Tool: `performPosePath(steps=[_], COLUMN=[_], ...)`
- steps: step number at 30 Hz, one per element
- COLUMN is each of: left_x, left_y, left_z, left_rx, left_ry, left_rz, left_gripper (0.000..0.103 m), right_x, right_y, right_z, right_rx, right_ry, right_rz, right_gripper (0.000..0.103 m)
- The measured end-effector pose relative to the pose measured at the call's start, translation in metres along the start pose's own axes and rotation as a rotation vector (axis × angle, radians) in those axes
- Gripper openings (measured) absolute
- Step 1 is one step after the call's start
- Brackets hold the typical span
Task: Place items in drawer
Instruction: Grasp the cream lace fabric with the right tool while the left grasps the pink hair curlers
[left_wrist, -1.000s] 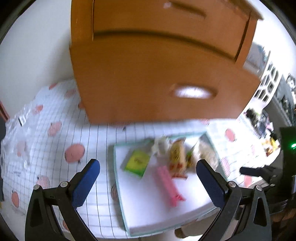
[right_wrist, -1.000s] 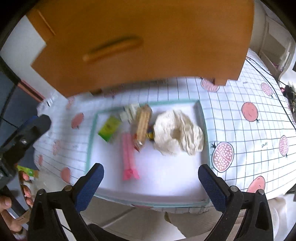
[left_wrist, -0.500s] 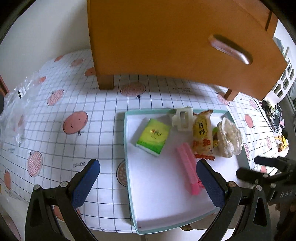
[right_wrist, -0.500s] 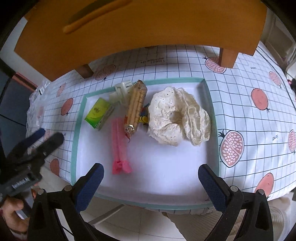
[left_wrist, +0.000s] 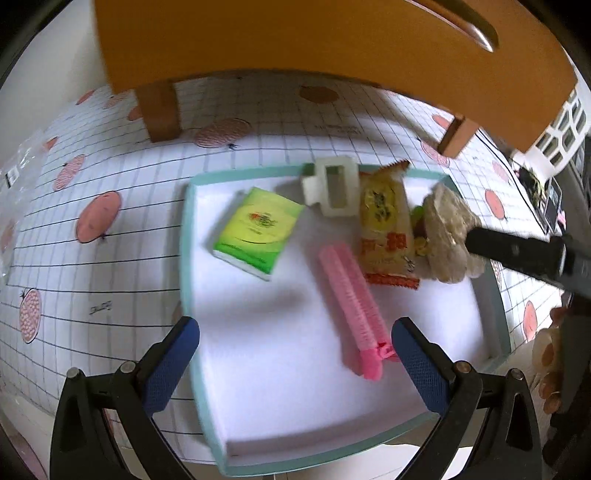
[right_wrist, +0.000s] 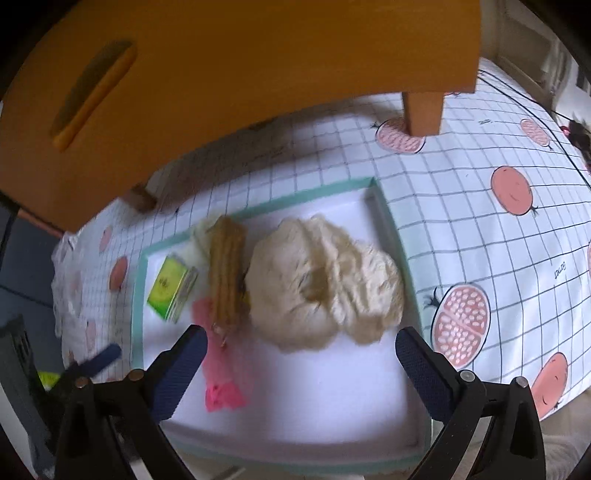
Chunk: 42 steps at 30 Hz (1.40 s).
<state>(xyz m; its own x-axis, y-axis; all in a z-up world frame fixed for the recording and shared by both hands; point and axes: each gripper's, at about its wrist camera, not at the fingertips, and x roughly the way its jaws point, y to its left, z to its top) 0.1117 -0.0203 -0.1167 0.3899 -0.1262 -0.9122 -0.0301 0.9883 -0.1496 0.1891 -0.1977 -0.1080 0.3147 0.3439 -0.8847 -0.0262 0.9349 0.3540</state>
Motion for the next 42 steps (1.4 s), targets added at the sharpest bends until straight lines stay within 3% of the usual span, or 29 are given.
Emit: performPosePath(steps=[12,14,20,23,29,33,38,42], left_x=[0.024,0.027,0.032,0.036,0.043,0.043,0.044,0.040], left_y=[-0.014,-0.014,-0.020,-0.025,-0.034,-0.035,-0.035,-0.029], left_z=[-0.001,0.000,0.003,0.004,0.000,0.000,0.000,-0.003], left_rx=[0.002,0.001,0.008,0.013,0.048,0.056,0.073,0.077], left_ry=[0.038,0.043,0.050,0.064,0.077,0.073,0.060,0.050], left_rz=[0.019,0.023,0.020,0.006,0.016,0.028,0.076,0.085], left_gripper=[0.100,0.088,0.086,0.075,0.066,0.062,0.047,0.041], right_x=[0.024,0.027,0.035,0.039,0.039,0.042,0.045,0.046], right_y=[0.001,0.000,-0.008,-0.010,-0.014,-0.023,-0.026,-0.027], right_z=[0.006,0.007,0.008,0.007,0.008,0.006,0.006,0.004], right_rx=[-0.020,-0.024,0.002,0.015,0.042,0.078,0.087,0.085], right_ry=[-0.021,-0.026,-0.015,-0.002,-0.003,0.016,0.027,0.028], right_rz=[0.018,0.006,-0.014,-0.002,0.009,0.010,0.001,-0.013], right_gripper=[0.102,0.096,0.082,0.076,0.055,0.050,0.040,0.036])
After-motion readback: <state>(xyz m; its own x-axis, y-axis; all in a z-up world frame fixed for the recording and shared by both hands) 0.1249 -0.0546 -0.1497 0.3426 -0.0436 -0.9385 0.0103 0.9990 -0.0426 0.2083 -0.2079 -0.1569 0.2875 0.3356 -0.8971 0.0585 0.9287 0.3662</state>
